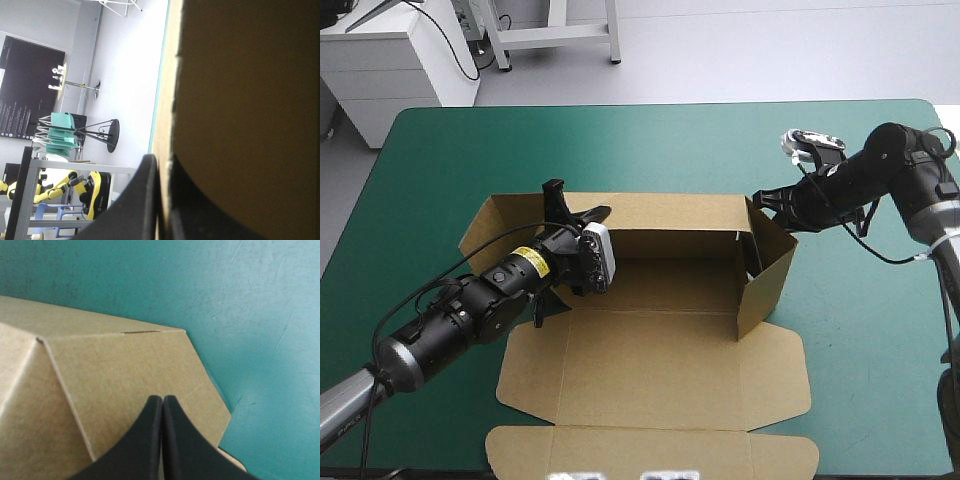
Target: Fold the box
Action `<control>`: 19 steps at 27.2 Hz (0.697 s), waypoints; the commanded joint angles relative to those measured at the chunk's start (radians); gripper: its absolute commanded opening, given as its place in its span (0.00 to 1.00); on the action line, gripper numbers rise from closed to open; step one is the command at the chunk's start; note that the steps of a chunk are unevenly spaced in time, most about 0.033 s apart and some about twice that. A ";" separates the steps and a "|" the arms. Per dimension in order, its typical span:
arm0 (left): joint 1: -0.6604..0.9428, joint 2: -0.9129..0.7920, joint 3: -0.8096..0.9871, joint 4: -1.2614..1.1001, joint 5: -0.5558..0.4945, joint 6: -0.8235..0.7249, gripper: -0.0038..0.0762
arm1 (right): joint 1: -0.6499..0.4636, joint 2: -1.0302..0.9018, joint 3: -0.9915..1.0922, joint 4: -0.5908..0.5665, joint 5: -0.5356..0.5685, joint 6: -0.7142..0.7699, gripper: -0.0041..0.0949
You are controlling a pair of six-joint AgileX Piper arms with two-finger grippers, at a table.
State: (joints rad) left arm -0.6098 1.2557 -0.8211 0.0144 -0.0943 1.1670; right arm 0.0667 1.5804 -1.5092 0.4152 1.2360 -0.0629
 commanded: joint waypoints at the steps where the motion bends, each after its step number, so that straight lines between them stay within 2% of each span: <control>1: 0.002 -0.005 -0.021 -0.023 -0.048 -0.008 0.04 | -0.009 -0.096 0.007 0.044 0.016 -0.044 0.03; 8: 0.002 0.011 -0.021 -0.023 -0.060 0.016 0.04 | -0.009 -0.149 0.118 0.072 -0.030 -0.132 0.03; 11: 0.002 0.013 -0.021 -0.023 -0.057 0.016 0.04 | -0.009 -0.222 0.223 0.150 -0.150 -0.207 0.03; 15: 0.002 0.016 -0.021 -0.023 -0.055 0.016 0.04 | -0.009 -0.289 0.341 0.170 -0.279 -0.286 0.03; 19: 0.002 0.016 -0.021 -0.023 -0.048 0.018 0.04 | -0.009 -0.355 0.476 0.250 -0.390 -0.386 0.03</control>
State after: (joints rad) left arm -0.6094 1.2882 -0.8211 0.0144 -0.1282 1.1961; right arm 0.0667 1.2887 -1.0795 0.5744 0.9394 -0.3685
